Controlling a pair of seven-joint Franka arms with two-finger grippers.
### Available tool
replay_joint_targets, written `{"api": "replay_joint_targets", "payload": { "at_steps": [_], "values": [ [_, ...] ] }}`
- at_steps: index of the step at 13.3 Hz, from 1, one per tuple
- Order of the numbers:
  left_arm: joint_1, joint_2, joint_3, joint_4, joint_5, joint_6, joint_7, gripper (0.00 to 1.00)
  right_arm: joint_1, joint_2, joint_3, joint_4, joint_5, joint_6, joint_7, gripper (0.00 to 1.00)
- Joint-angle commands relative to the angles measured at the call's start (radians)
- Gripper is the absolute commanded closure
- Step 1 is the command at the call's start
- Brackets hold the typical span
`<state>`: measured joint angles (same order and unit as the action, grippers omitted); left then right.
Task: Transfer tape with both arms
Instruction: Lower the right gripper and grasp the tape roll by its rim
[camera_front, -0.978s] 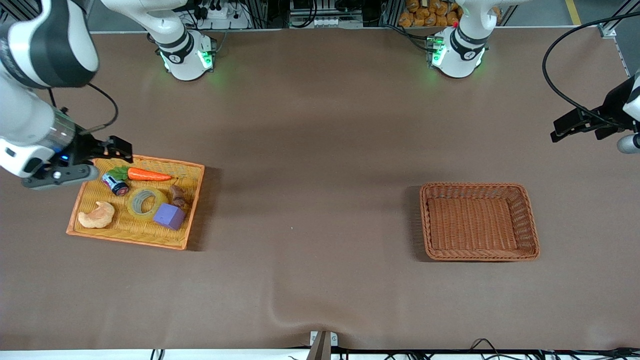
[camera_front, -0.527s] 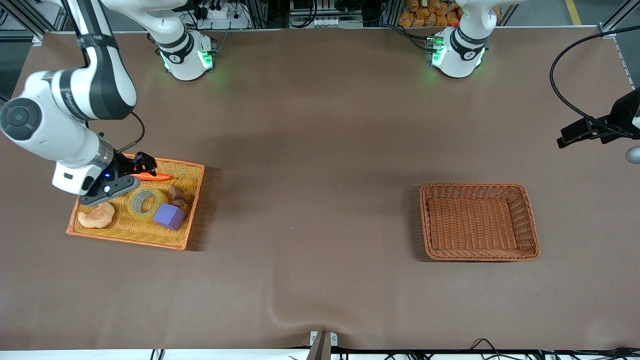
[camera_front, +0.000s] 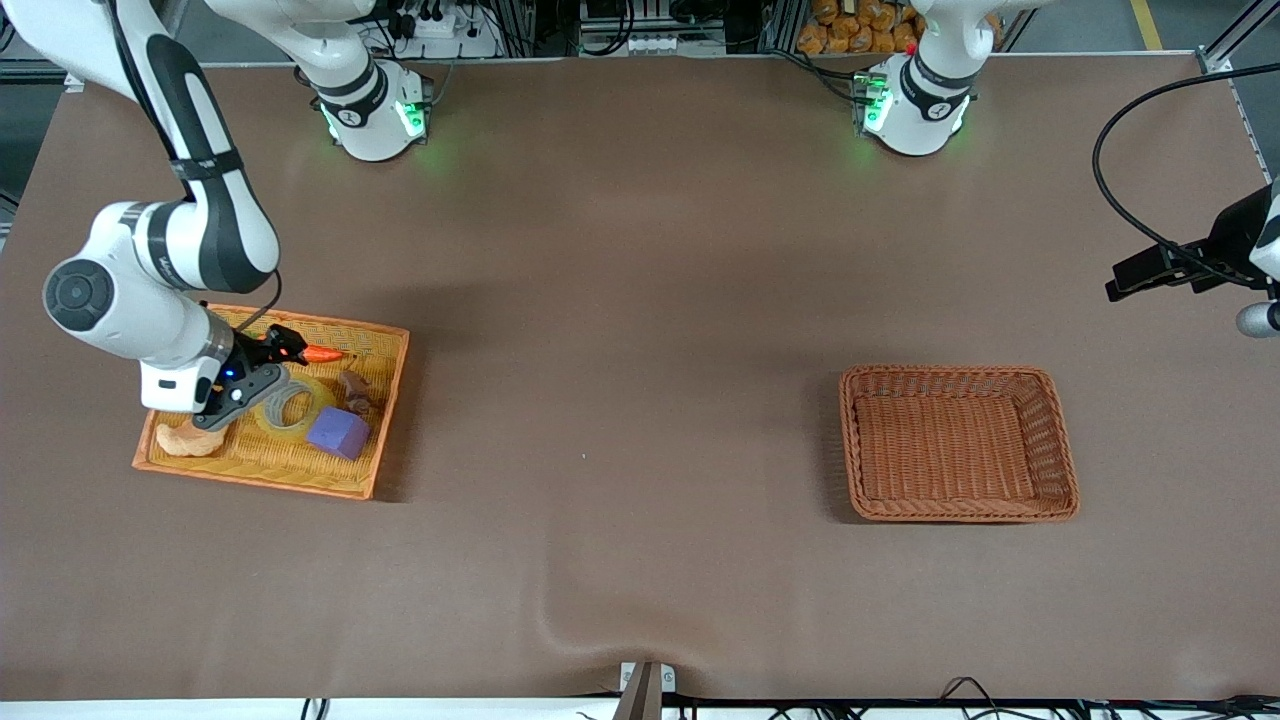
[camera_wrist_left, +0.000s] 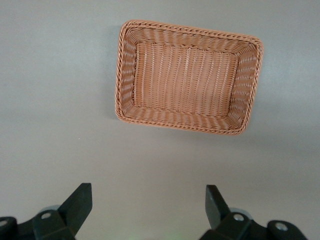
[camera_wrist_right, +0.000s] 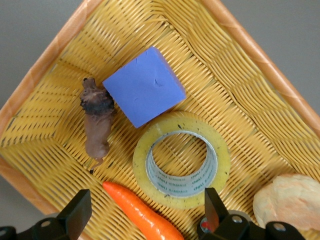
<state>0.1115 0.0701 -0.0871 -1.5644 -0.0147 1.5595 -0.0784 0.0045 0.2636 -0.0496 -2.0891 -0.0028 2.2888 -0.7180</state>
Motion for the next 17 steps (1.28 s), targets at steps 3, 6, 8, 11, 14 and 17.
{"api": "replay_joint_targets", "payload": {
  "at_steps": [3,6,8,11,14,17],
  "values": [
    [0.001,-0.009,-0.008,-0.019,-0.01,0.005,0.006,0.0,-0.021,0.077,0.007,0.006,-0.003,0.063,-0.033,0.0],
    [0.001,-0.009,-0.008,-0.02,-0.01,0.005,0.006,0.0,-0.026,0.12,0.008,-0.032,-0.003,0.133,-0.049,0.0],
    [-0.001,-0.009,-0.008,-0.022,-0.01,0.005,0.006,0.0,-0.02,0.12,0.007,-0.09,-0.003,0.216,-0.049,0.0],
    [0.001,-0.003,-0.008,-0.022,-0.008,0.005,0.006,0.0,-0.02,0.14,0.008,-0.1,-0.003,0.245,-0.055,0.2],
    [-0.001,-0.003,-0.008,-0.022,-0.008,0.005,0.006,0.0,-0.02,0.137,0.008,-0.098,-0.002,0.227,-0.049,0.9],
    [-0.003,-0.001,-0.008,-0.022,-0.008,0.005,0.006,0.0,-0.023,0.129,0.008,-0.08,-0.002,0.178,-0.05,1.0]
  ]
}}
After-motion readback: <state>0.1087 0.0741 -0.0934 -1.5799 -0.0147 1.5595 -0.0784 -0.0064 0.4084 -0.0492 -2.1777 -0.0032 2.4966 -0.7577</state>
